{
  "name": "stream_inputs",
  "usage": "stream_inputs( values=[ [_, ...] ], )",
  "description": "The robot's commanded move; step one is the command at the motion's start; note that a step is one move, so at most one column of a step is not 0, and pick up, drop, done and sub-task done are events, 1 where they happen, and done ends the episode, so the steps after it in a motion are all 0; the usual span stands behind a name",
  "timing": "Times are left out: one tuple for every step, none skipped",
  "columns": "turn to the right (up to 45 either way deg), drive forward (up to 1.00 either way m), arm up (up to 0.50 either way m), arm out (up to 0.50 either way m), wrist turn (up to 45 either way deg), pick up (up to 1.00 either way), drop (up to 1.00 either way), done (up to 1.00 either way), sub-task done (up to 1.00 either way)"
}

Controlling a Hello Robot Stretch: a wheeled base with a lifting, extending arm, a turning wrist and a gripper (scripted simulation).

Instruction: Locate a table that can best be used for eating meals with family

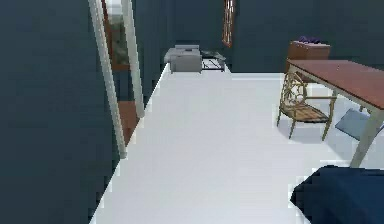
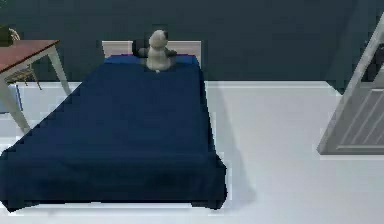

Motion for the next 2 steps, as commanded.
stream_inputs(
  values=[
    [0.0, 1.00, 0.00, 0.00, 0.0, 0.00, 0.00, 0.00, 0.00],
    [6.0, 0.00, 0.00, 0.00, 0.0, 0.00, 0.00, 0.00, 0.00]
  ],
)
